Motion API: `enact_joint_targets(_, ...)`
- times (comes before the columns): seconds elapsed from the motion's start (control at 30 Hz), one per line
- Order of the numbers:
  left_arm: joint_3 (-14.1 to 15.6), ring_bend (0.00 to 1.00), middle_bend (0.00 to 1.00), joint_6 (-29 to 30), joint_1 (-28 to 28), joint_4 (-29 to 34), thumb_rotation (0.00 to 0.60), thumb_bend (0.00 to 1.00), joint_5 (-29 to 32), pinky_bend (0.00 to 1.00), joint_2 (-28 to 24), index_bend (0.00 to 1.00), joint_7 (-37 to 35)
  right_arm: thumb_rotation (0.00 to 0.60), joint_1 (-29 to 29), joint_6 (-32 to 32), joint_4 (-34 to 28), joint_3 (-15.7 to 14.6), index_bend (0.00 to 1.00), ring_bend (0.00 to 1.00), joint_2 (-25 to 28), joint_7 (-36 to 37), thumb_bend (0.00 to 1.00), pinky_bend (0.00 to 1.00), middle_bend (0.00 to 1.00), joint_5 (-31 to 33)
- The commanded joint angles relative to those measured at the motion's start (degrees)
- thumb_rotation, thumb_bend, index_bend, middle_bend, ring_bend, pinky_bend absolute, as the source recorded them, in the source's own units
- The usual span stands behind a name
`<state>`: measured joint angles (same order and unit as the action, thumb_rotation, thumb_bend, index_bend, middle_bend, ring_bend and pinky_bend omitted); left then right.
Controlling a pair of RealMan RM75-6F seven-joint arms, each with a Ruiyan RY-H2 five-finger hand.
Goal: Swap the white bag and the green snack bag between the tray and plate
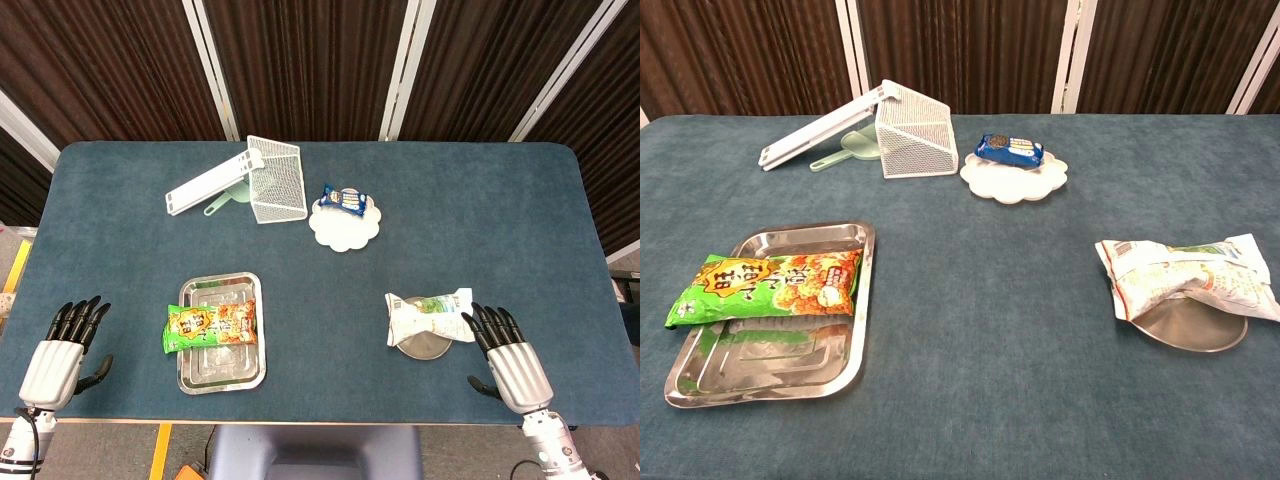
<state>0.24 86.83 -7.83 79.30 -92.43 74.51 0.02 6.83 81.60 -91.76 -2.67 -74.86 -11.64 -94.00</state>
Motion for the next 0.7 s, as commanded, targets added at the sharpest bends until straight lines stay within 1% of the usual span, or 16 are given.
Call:
enact_joint_targets(0.03,0.0,0.00,0.00,0.0,0.0,0.2,0.600,0.38,0.0,0.00,0.0,0.00,0.1,0.600,0.2,-0.8,-0.2,0.1,0.00,0.00,-0.4,-0.3,0.25,0.00,0.00,0.6)
enact_joint_targets(0.13,0.1,0.00,0.00,-0.1,-0.1,0.5,0.600,0.38,-0.2,0.00,-0.1,0.00,-0.1,0.600,0.7,-1.8,0.6,0.5,0.00,0.00,-1.8,-0.9,0.25,0.00,0.00,1.1)
enact_joint_targets(0.23,0.1,0.00,0.00,-0.1,-0.1,0.7,0.600,0.38,-0.2,0.00,-0.3,0.00,-0.5,0.600,2.9,-5.2,1.1,2.3,0.00,0.00,-3.5,-3.3,0.25,0.00,0.00,3.0)
enact_joint_targets(0.37,0.0,0.00,0.00,-0.1,0.1,1.1,0.600,0.38,0.4,0.00,-0.6,0.00,-0.7,0.600,7.7,-13.4,-1.4,6.3,0.00,0.00,-4.5,-6.4,0.25,0.00,0.00,9.9)
enact_joint_targets(0.47,0.0,0.00,0.00,0.5,0.3,1.5,0.600,0.38,0.0,0.00,-0.8,0.00,-0.7,0.600,10.1,-16.0,-0.5,8.5,0.00,0.00,-6.7,-11.5,0.25,0.00,0.00,13.7)
enact_joint_targets(0.53,0.0,0.00,0.00,0.8,0.4,1.7,0.600,0.38,0.0,0.00,-1.1,0.00,-0.8,0.600,11.5,-18.1,0.6,9.2,0.00,0.00,-8.2,-13.3,0.25,0.00,0.00,16.2)
enact_joint_targets(0.6,-0.1,0.00,0.00,0.8,0.5,1.8,0.600,0.38,0.2,0.00,-1.2,0.00,-1.0,0.600,13.1,-20.4,2.4,10.0,0.03,0.00,-9.8,-14.5,0.25,0.02,0.01,18.8)
enact_joint_targets(0.67,-0.2,0.00,0.00,0.7,0.6,1.9,0.600,0.38,0.6,0.00,-1.3,0.00,-0.9,0.600,14.4,-22.8,4.0,10.9,0.13,0.00,-11.1,-15.1,0.28,0.10,0.06,22.2)
enact_joint_targets(0.7,-0.2,0.00,0.00,0.7,0.6,2.0,0.600,0.38,0.7,0.00,-1.3,0.00,-0.8,0.600,14.8,-23.4,4.2,11.2,0.20,0.01,-11.5,-15.1,0.30,0.17,0.11,23.5)
